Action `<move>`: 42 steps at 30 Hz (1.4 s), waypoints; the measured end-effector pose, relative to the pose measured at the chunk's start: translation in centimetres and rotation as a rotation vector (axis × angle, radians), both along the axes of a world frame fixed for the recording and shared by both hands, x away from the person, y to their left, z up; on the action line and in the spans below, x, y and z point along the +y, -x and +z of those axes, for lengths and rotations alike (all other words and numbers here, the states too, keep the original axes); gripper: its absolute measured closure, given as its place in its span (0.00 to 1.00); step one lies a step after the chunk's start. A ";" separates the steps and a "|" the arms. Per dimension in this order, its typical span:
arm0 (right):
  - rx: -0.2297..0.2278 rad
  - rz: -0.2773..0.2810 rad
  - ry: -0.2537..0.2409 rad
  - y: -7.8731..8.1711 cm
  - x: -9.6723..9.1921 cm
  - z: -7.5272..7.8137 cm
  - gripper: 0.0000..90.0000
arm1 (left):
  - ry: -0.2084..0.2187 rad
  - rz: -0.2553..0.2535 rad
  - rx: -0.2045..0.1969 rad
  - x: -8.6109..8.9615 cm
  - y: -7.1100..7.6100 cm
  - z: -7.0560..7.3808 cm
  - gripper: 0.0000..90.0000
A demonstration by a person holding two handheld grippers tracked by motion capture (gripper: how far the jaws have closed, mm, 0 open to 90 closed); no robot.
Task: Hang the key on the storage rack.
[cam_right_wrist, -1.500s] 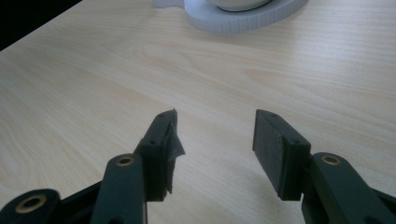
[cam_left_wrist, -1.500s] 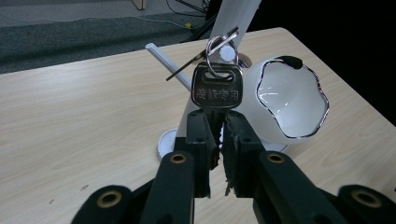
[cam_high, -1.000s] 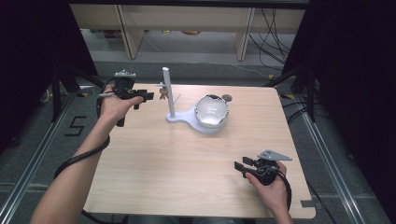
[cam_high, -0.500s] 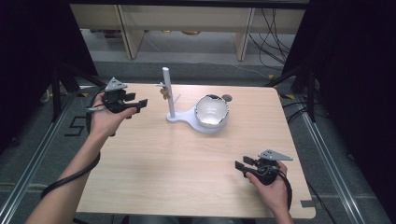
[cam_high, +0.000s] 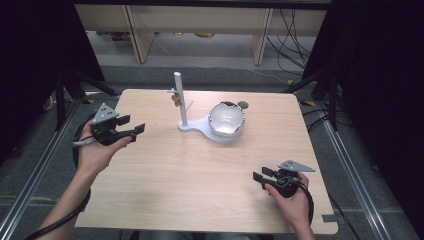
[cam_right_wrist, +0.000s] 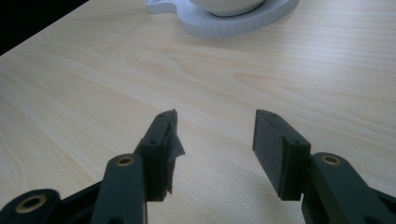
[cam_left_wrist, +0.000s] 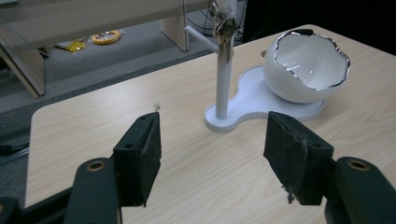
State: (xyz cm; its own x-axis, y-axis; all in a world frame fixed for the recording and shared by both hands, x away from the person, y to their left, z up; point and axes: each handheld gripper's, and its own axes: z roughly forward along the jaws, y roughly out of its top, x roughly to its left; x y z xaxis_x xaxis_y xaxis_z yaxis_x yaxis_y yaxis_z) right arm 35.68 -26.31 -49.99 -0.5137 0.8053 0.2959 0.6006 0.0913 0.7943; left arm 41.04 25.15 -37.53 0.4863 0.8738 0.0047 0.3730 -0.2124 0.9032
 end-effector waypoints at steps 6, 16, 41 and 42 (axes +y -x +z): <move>-0.040 0.008 0.023 -0.2 -0.1 -0.1 0.56 | -0.017 0.033 -0.011 1.1 2.0 -1.1 0.39; -0.035 -0.012 0.013 0.1 0.3 0.3 0.56 | 0.014 0.078 0.014 3.3 6.3 -4.4 0.38; -0.051 -0.021 0.050 0.0 -0.5 0.0 0.55 | 0.071 0.163 -0.028 4.1 8.1 -14.9 0.35; -0.052 -0.021 0.049 0.0 -0.5 0.0 0.55 | 0.073 0.165 -0.028 4.2 8.1 -14.9 0.35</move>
State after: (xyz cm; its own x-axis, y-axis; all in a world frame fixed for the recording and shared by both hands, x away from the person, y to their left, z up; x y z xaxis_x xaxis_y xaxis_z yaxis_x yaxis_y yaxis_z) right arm 35.63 -26.85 -50.03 -0.5099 0.8292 0.2291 0.5612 0.1188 0.8191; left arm 32.95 29.31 -52.43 0.3367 0.9403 -0.0508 0.3723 -0.0834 0.9244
